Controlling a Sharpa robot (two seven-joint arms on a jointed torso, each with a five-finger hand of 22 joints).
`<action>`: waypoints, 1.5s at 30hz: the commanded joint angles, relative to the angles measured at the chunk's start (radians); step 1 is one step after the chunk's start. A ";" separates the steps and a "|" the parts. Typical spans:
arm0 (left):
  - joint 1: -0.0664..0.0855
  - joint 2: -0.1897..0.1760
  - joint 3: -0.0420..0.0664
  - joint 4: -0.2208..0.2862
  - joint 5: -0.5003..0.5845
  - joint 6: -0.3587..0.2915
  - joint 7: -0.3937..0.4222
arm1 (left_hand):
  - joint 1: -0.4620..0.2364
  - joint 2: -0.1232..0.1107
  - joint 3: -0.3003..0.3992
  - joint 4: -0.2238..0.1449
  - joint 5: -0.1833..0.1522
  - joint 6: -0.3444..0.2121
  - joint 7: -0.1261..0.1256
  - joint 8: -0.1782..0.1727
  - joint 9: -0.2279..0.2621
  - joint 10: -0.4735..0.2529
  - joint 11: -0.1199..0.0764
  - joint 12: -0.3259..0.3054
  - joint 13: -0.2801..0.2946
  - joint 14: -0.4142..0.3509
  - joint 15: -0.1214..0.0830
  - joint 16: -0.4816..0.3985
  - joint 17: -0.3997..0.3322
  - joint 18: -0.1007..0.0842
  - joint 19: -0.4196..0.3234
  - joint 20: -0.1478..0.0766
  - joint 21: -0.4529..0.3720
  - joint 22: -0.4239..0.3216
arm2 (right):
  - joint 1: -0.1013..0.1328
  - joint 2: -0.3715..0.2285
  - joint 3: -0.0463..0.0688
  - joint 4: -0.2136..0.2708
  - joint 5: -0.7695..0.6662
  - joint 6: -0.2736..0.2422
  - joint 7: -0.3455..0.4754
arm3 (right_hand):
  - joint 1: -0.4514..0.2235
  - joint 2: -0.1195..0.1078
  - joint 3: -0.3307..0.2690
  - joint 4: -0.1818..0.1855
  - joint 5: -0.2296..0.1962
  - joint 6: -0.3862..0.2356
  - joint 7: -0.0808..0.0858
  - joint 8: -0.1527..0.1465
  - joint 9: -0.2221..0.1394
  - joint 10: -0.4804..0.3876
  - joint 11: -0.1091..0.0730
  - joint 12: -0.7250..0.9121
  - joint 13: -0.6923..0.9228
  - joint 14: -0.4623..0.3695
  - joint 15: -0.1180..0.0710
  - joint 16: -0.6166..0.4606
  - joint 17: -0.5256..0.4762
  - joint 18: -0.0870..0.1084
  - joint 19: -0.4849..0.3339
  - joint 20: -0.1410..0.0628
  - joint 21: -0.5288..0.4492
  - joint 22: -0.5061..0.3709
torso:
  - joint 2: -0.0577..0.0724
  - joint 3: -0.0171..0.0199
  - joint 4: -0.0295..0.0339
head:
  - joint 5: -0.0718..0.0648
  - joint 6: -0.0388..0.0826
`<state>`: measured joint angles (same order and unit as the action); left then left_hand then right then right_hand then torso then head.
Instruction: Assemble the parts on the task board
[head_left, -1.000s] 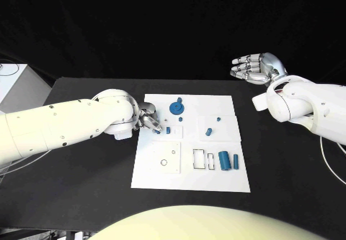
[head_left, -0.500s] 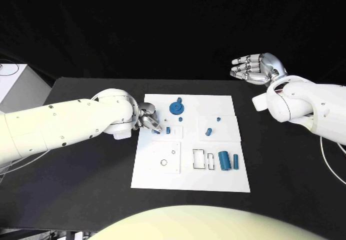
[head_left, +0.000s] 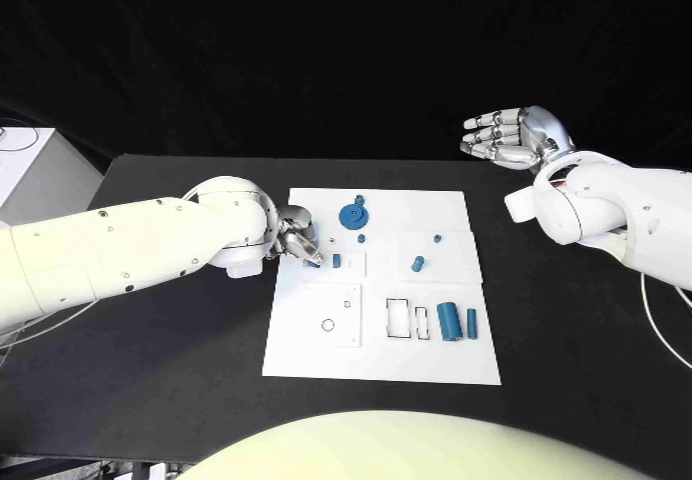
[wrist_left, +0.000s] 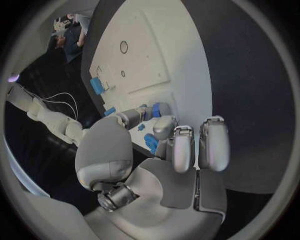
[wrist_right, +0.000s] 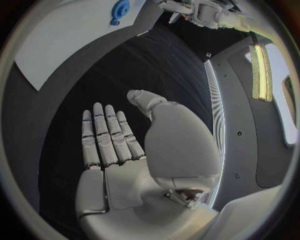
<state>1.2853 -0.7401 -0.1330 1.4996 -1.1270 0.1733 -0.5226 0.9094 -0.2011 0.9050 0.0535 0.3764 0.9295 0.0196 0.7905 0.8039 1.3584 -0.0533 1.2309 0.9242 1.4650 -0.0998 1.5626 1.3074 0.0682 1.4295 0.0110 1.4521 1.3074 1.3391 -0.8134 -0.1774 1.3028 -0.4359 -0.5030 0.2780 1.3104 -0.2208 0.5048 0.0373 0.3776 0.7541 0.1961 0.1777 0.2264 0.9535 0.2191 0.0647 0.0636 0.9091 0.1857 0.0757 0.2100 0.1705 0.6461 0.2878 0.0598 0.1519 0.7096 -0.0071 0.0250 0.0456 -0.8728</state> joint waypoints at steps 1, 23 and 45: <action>-0.005 0.001 -0.005 -0.005 -0.011 0.027 -0.011 | 0.021 0.037 0.134 -0.142 0.009 0.001 0.001 0.005 -0.001 0.002 0.001 -0.004 -0.007 0.102 -0.002 0.002 0.251 -0.014 0.000 -0.001 0.004 0.050 | 0.000 0.000 0.000 0.002 -0.004 0.016 0.008 | -0.007 0.002 -0.006 0.001 0.006 0.002 0.078 -0.006 -0.001 -0.006 0.002 -0.002 -0.001 -0.002 0.005 -0.005 -0.001 -0.004 -0.007 0.003 -0.004 -0.001 | 0.000 0.0007 -0.0004 | -0.001 0.000; -0.005 0.002 -0.005 -0.001 0.010 -0.039 -0.008 | 0.018 0.056 0.128 -0.139 0.001 -0.002 0.001 0.003 -0.003 -0.001 0.002 -0.011 -0.015 0.102 -0.002 0.001 0.249 -0.015 0.001 -0.001 0.005 0.053 | 0.000 -0.002 0.000 0.006 -0.002 0.016 0.010 | -0.011 0.005 -0.010 0.003 0.008 0.003 0.079 -0.008 -0.002 -0.006 0.002 -0.003 -0.001 -0.002 0.006 -0.006 -0.003 -0.004 -0.010 0.003 -0.004 -0.005 | 0.000 -0.0014 0.0005 | -0.003 0.000; -0.006 0.000 -0.005 0.004 0.012 -0.047 -0.009 | 0.019 0.065 0.133 -0.143 0.002 -0.001 0.001 0.004 -0.003 0.001 0.001 -0.009 -0.011 0.102 -0.002 0.002 0.251 -0.016 0.005 -0.002 0.008 0.058 | -0.001 -0.001 0.000 0.005 -0.002 0.019 0.010 | -0.011 0.006 -0.012 0.004 0.009 0.007 0.079 -0.008 -0.002 -0.006 0.003 -0.003 -0.001 -0.002 0.006 -0.007 -0.005 -0.004 -0.010 0.003 -0.004 -0.007 | 0.000 0.0003 -0.0003 | -0.003 0.000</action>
<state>1.2823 -0.7412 -0.1365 1.5034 -1.1147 0.1338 -0.5257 0.8908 -0.1826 0.8994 0.0479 0.3774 0.9309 0.0247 0.7993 0.8015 1.3584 -0.0528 1.2258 0.9128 1.4649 -0.0997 1.5626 1.3074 0.0681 1.4293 0.0110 1.4558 1.3074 1.3384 -0.8146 -0.1775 1.3068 -0.4348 -0.5003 0.2784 1.3053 -0.2157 0.4994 0.0428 0.3817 0.7541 0.1961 0.1737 0.2255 0.9535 0.2191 0.0647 0.0636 0.9091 0.1857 0.0757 0.2063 0.1706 0.6425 0.2915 0.0598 0.1460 0.7096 -0.0073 0.0252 0.0430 -0.8728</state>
